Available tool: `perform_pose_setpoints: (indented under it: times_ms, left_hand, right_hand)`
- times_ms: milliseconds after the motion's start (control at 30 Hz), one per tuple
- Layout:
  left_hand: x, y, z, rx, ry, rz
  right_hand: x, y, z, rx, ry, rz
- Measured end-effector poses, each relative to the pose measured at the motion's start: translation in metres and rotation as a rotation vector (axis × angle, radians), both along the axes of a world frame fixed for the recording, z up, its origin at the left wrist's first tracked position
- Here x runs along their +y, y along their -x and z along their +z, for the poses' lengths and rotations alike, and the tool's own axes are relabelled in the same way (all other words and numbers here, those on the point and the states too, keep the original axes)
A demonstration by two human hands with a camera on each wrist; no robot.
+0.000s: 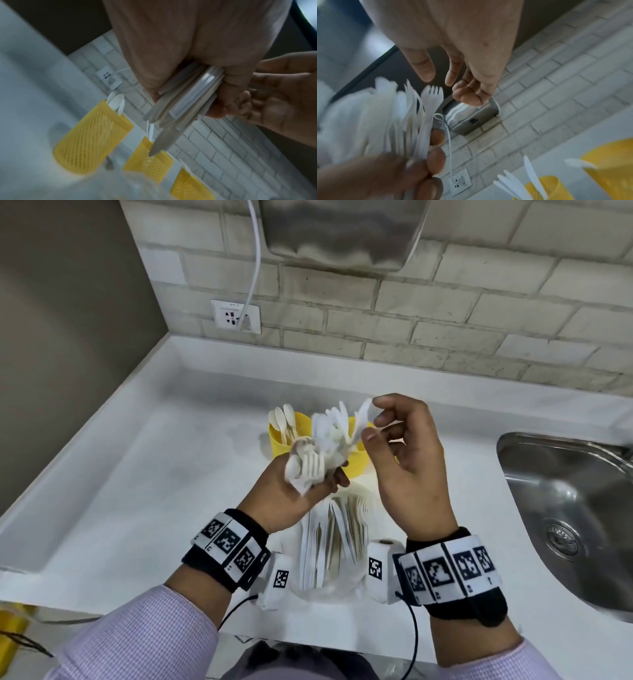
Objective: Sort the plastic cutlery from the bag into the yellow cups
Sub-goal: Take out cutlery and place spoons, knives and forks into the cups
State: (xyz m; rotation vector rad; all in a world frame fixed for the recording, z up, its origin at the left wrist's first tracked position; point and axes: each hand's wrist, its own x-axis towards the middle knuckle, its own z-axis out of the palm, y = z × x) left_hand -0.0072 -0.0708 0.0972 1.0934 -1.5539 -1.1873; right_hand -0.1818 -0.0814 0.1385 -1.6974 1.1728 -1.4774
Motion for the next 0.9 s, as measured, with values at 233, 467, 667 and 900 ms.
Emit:
perform_pose_setpoints:
  times_ms: [233, 467, 667, 900]
  left_hand:
    - [-0.007, -0.003, 0.004, -0.145, 0.01, 0.045]
    - [0.001, 0.006, 0.021, -0.129, -0.074, -0.04]
    - [0.003, 0.022, 0.03, -0.068, -0.136, -0.08]
    - [0.006, 0.044, 0.038, -0.086, -0.119, -0.075]
  right_hand:
    - [-0.006, 0.022, -0.011, -0.334, -0.237, 0.315]
    - [-0.012, 0.036, -0.001, -0.235, -0.183, 0.326]
    - [-0.022, 0.057, 0.027, -0.111, -0.148, 0.303]
    - [-0.038, 0.069, 0.052, 0.267, -0.046, 0.322]
